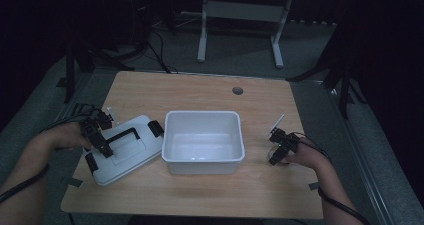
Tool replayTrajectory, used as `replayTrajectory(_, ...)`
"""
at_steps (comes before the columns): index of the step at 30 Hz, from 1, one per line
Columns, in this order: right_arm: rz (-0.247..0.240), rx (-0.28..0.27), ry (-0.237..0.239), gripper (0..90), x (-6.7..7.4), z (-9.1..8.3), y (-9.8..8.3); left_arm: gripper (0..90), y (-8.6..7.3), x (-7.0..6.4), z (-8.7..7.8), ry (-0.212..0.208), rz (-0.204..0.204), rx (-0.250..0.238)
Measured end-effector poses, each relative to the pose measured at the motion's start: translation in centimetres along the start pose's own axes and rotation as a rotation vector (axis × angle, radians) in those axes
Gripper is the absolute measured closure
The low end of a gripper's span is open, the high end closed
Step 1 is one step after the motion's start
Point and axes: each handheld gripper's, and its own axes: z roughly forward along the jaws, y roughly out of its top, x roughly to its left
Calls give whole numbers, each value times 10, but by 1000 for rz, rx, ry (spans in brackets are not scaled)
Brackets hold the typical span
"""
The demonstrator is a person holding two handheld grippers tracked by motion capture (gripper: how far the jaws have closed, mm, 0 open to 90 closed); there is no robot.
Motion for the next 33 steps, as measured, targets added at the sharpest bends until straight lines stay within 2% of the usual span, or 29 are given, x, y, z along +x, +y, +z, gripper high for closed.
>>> replayTrajectory(5, -11, 22, -9, 185, 0, 5, 4, 325, 0, 0, 1, -1, 3, 2)
replayTrajectory(9, -13, 32, -2, 198, -2, 5, 5, 325, 1, -1, 2, -4, 4, -4)
replayTrajectory(15, -24, 14, 7, 200, -3, -8, 2, 326, 0, -1, 0, -2, 6, -4)
replayTrajectory(24, -140, -6, -6, 201, 3, -39, 0, 326, 1, -2, -2, -2, 9, 1)
replayTrajectory(25, -140, -6, -6, 201, 3, -39, 0, 327, 1, -2, -2, -2, 9, 1)
replayTrajectory(26, -178, -21, -2, 201, 5, -47, -1, 327, 1, -3, -3, 1, 12, 2)
replayTrajectory(29, -226, -32, -2, 201, 8, -56, -2, 327, 1, -3, -5, 0, 12, 1)
replayTrajectory(30, -226, -32, -2, 201, 8, -56, -2, 327, 1, -3, -5, 0, 12, 1)
replayTrajectory(31, -267, -24, -1, 201, 10, -62, -2, 327, 1, -3, -5, -2, 12, 2)
replayTrajectory(33, -315, -20, -10, 201, 14, -65, -2, 326, 1, -3, -6, 0, 14, 2)
